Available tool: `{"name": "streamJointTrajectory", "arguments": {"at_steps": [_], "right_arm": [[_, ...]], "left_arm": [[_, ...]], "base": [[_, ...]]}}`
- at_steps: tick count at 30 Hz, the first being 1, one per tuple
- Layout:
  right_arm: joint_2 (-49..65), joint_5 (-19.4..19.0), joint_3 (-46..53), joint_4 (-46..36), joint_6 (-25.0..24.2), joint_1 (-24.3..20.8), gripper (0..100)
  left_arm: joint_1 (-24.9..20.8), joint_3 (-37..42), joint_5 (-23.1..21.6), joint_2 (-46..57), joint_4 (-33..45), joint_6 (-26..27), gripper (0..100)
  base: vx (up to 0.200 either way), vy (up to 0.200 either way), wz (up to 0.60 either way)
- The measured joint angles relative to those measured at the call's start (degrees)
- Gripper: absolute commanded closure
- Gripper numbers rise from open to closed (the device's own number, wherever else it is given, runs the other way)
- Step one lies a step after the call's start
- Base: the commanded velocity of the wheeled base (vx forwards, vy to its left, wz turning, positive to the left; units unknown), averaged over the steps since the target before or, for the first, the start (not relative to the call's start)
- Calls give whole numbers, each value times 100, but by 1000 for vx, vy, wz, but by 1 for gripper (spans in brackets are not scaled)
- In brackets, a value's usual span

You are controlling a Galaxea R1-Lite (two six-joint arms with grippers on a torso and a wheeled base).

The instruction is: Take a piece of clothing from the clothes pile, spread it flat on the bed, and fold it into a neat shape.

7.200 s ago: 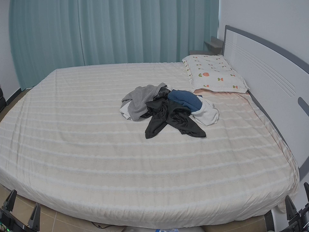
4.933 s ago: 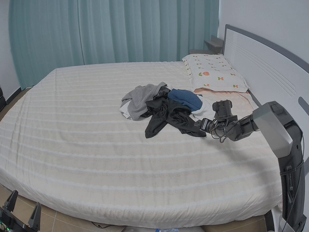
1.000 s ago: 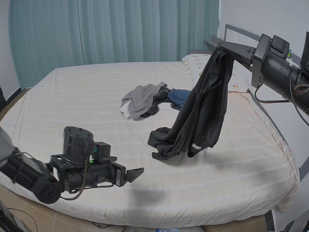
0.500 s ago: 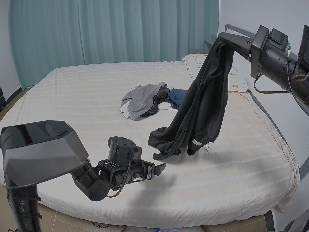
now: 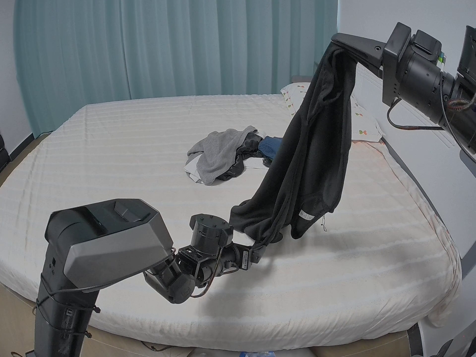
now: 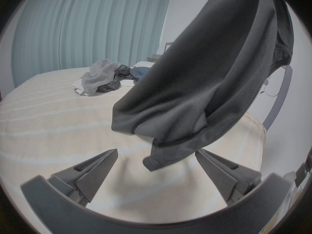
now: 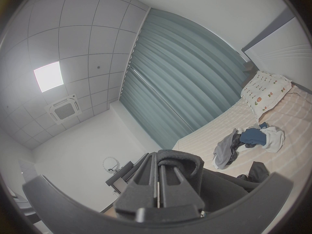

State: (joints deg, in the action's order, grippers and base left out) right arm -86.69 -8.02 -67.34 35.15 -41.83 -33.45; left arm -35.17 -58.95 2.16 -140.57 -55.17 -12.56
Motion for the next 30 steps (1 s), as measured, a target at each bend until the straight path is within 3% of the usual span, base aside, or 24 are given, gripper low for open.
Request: {"name": "streamJointTrajectory", "arguments": {"at_steps": [12, 13, 22, 30], "right_arm": [[-102, 124, -219, 10, 0, -135, 100], [-105, 127, -222, 16, 0, -135, 100], [-146, 129, -167, 24, -2, -56, 100], [-199, 121, -99, 29, -27, 110, 100]], "left_arm": [[-206, -706, 11, -519, -2, -455, 0], [-232, -756, 13, -552, -4, -488, 100], [-278, -855, 229, -670, -321, -980, 100], [-262, -345, 229, -496, -463, -1087, 100]], "base": [[0, 0, 0], [0, 0, 0], [0, 0, 0], [0, 0, 0]]}}
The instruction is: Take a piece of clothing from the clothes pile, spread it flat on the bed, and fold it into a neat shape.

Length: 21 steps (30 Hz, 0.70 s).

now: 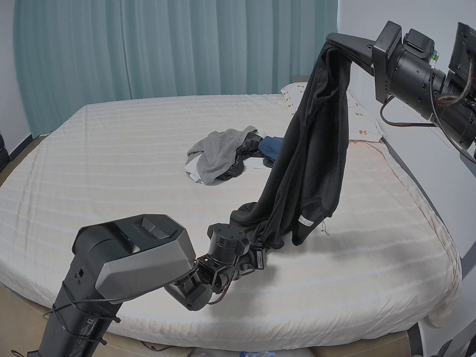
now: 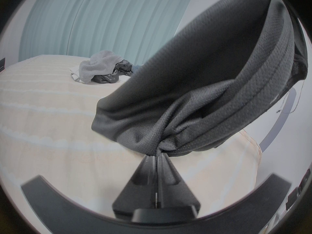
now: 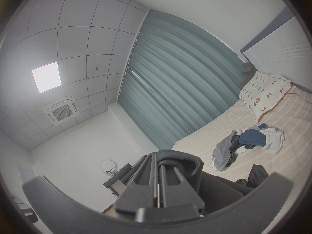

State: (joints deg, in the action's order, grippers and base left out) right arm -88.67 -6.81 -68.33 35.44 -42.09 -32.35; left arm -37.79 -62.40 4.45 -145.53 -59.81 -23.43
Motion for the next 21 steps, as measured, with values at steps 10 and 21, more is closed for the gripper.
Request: {"name": "streamJointTrajectory", "arguments": {"at_steps": [10, 21], "right_arm": [[-73, -60, 413, 20, -60, 402, 100], [-507, -112, 625, 325, -33, 992, 100]], "left_arm": [[240, 714, -2, 1253, 538, -689, 100], [907, 172, -16, 3302, 3348, -1212, 100]], "base": [[0, 0, 0], [0, 0, 0]]}}
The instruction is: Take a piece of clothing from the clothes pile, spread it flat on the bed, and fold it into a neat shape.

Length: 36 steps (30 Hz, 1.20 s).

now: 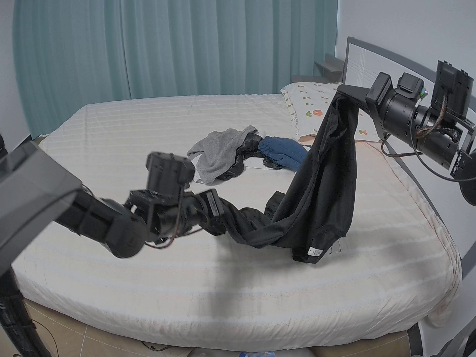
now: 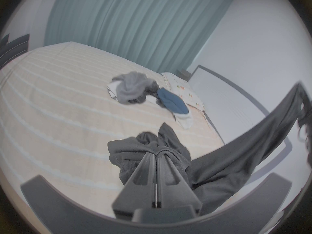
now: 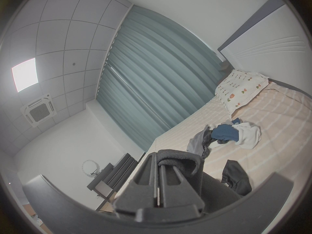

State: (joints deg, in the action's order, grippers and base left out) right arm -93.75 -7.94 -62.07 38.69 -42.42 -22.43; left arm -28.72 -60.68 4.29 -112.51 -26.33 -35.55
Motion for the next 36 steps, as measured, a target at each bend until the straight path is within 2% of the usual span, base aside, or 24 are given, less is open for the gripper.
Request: {"name": "streamJointTrajectory", "arguments": {"at_steps": [6, 12, 18, 25, 31, 36], "right_arm": [[-176, -90, -468, 617, -7, 468, 100], [-176, -139, -443, 720, 4, 607, 100], [-241, -169, 667, 839, -88, 521, 100], [-674, -177, 1754, 1026, -602, 276, 100], [-1063, -202, 2178, 1454, -1352, 193, 100], [-1224, -233, 2432, 1705, -1462, 171, 100]], "left_arm": [[367, -472, -44, 866, 404, -72, 100], [508, -414, -84, 1215, 436, -169, 100], [524, 250, -165, 1328, 88, -483, 100], [369, 1504, -538, 1314, -919, -1150, 100], [257, 2050, -694, 1198, -1326, -1328, 100], [218, 2375, -809, 1119, -1382, -1508, 100]], "base": [[0, 0, 0], [0, 0, 0], [0, 0, 0], [0, 0, 0], [0, 0, 0], [-160, 0, 0]]}}
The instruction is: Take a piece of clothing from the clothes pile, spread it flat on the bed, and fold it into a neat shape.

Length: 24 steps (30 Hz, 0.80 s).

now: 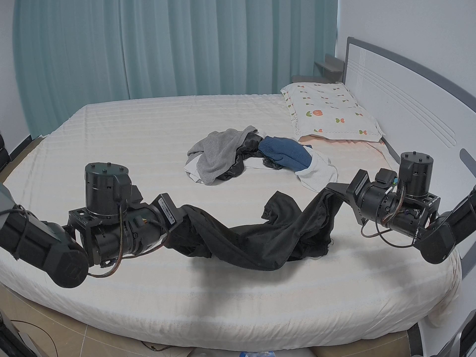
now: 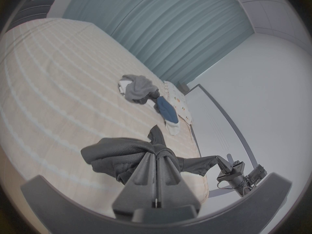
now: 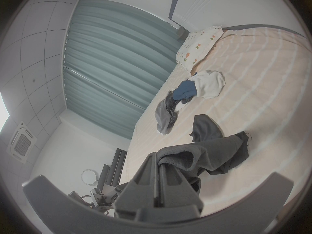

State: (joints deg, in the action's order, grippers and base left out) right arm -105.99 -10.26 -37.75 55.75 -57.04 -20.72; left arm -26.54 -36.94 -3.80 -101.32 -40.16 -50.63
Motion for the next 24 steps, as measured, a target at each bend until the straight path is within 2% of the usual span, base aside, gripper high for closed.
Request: {"name": "streamJointTrajectory", "arguments": {"at_steps": [2, 17, 24], "right_arm": [[-46, -7, 72, 37, -2, -11, 100], [-116, -7, 182, 44, 4, -63, 100], [-149, 67, 182, 41, 38, -129, 100]], "left_arm": [[-2, 28, -22, -56, -18, -63, 100], [-39, -46, 26, -174, -22, -272, 100], [20, -18, -24, -116, -21, -310, 100]], "base": [[-200, 0, 0], [0, 0, 0], [0, 200, 0]]}}
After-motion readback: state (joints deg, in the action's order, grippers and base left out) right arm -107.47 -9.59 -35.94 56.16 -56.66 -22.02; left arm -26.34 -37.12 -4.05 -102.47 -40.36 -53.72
